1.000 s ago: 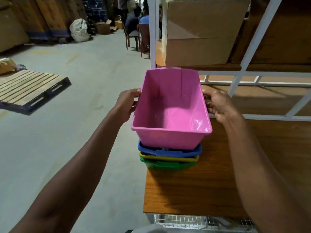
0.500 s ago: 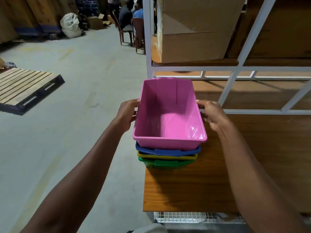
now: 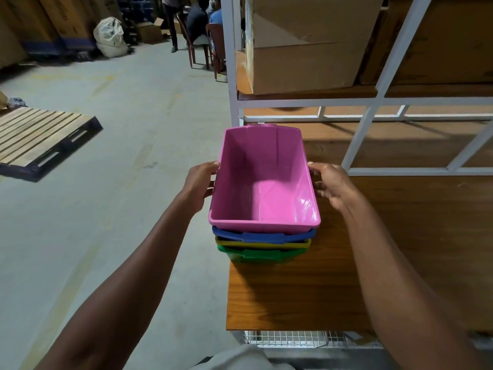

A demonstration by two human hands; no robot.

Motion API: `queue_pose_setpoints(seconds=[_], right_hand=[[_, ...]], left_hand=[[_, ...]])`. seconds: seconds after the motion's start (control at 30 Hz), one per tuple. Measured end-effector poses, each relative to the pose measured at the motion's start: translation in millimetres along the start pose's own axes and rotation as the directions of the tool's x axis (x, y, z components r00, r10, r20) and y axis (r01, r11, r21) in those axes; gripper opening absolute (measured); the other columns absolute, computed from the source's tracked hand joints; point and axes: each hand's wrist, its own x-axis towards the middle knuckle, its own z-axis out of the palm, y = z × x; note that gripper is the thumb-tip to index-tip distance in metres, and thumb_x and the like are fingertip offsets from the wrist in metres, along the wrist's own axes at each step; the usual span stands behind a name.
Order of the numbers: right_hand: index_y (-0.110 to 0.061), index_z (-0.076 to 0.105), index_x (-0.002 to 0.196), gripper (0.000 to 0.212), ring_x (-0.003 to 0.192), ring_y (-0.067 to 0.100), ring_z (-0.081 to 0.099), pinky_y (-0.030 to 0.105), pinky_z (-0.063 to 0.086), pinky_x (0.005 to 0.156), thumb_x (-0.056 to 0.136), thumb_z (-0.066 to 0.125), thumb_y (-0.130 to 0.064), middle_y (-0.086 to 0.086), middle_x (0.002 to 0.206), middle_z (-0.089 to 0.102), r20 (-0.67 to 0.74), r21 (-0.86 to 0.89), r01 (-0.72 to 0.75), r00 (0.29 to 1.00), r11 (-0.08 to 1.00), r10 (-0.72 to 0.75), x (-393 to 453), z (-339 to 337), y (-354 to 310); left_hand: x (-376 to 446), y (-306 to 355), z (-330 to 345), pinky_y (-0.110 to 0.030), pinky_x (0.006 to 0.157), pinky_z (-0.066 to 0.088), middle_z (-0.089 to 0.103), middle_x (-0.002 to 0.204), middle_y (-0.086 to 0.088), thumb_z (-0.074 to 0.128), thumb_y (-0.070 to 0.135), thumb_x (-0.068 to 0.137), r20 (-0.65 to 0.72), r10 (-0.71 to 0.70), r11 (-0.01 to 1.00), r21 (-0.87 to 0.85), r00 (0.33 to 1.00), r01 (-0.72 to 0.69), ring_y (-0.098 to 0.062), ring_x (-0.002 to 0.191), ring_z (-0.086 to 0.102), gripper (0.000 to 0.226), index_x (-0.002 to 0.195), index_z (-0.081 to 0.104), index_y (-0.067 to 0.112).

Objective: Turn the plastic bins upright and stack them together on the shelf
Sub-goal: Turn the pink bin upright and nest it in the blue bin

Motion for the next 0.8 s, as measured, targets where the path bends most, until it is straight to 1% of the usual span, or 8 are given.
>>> queue_pose_setpoints(seconds=[0.13,0.23,0.3,0.37,0.43,0.6,0.73,0.8], right_hand=[[-0.016,0.074,0.107,0.019,0.090,0.023,0.067,0.036,0.054,0.073,0.102,0.060,-0.028,0.002,0.103,0.072,-0.011,0.006,-0.005,1.000,1.000,0.005,-1.9,-2.4,2.6],[-0.016,0.073,0.117,0.024,0.094,0.024,0.066,0.035,0.053,0.073,0.103,0.060,-0.029,0.004,0.111,0.072,-0.031,0.000,-0.007,0.999,1.000,0.007,-5.9,-3.8,4.8],[-0.017,0.071,0.124,0.027,0.095,0.024,0.065,0.033,0.054,0.072,0.103,0.060,-0.030,0.005,0.117,0.072,-0.055,-0.013,0.003,0.999,1.000,-0.004,-10.3,-5.7,6.1],[-0.018,0.069,0.128,0.028,0.092,0.022,0.064,0.030,0.054,0.068,0.104,0.059,-0.030,0.005,0.119,0.071,-0.085,-0.033,0.027,0.996,0.999,-0.030,-16.3,-8.5,7.8],[-0.019,0.068,0.130,0.028,0.090,0.020,0.063,0.028,0.053,0.066,0.105,0.059,-0.029,0.003,0.118,0.070,-0.125,-0.048,0.057,0.990,0.997,-0.063,-25.2,-11.6,8.7],[-0.022,0.069,0.128,0.026,0.093,0.016,0.062,0.028,0.052,0.067,0.106,0.058,-0.028,0.000,0.119,0.069,-0.212,-0.083,0.148,0.964,0.986,-0.162,-60.9,-18.9,10.0],[-0.025,0.069,0.130,0.027,0.097,0.014,0.064,0.026,0.052,0.070,0.106,0.057,-0.031,-0.005,0.116,0.068,-0.305,-0.091,0.218,0.923,0.972,-0.236,-106.6,-29.4,16.4],[-0.025,0.070,0.130,0.028,0.097,0.013,0.065,0.025,0.052,0.069,0.106,0.058,-0.034,-0.006,0.116,0.069,-0.358,-0.070,0.234,0.901,0.970,-0.244,-131.7,-36.3,25.5]], left_hand=[[-6.4,2.0,-0.5,-0.030,0.065,0.054,0.074,0.118,-0.003,0.053,0.027,0.103,-0.034,0.030,1.000,0.003,0.999,-0.030,-0.023,0.083,0.066,0.033,0.126,0.073,0.017],[-11.4,2.9,-3.5,-0.032,0.069,0.053,0.070,0.111,0.004,0.056,0.029,0.104,-0.096,0.072,0.997,0.035,0.993,-0.069,-0.022,0.085,0.063,0.035,0.135,0.067,0.016],[-15.2,3.8,-6.5,-0.032,0.071,0.051,0.070,0.113,0.003,0.058,0.032,0.104,-0.143,0.122,0.991,0.065,0.982,-0.114,-0.020,0.086,0.061,0.037,0.137,0.066,0.016],[-21.3,7.1,-7.8,-0.030,0.069,0.049,0.071,0.120,0.000,0.059,0.033,0.104,-0.176,0.189,0.980,0.101,0.966,-0.174,-0.018,0.087,0.060,0.038,0.137,0.067,0.017],[-30.5,14.7,-7.0,-0.028,0.065,0.047,0.072,0.118,0.000,0.059,0.033,0.103,-0.179,0.253,0.965,0.120,0.951,-0.234,-0.017,0.085,0.060,0.035,0.134,0.069,0.018],[-61.3,39.2,-0.3,-0.025,0.060,0.045,0.072,0.098,0.005,0.058,0.028,0.103,-0.095,0.374,0.925,0.115,0.923,-0.363,-0.015,0.077,0.058,0.026,0.119,0.076,0.019],[-89.7,45.2,19.8,-0.020,0.059,0.048,0.074,0.098,0.000,0.057,0.027,0.105,0.029,0.418,0.905,0.071,0.908,-0.419,-0.006,0.071,0.061,0.026,0.119,0.078,0.018],[-103.3,41.3,35.2,-0.019,0.059,0.048,0.074,0.099,-0.002,0.057,0.025,0.106,0.122,0.421,0.902,0.047,0.899,-0.429,-0.009,0.072,0.060,0.026,0.119,0.078,0.017]])
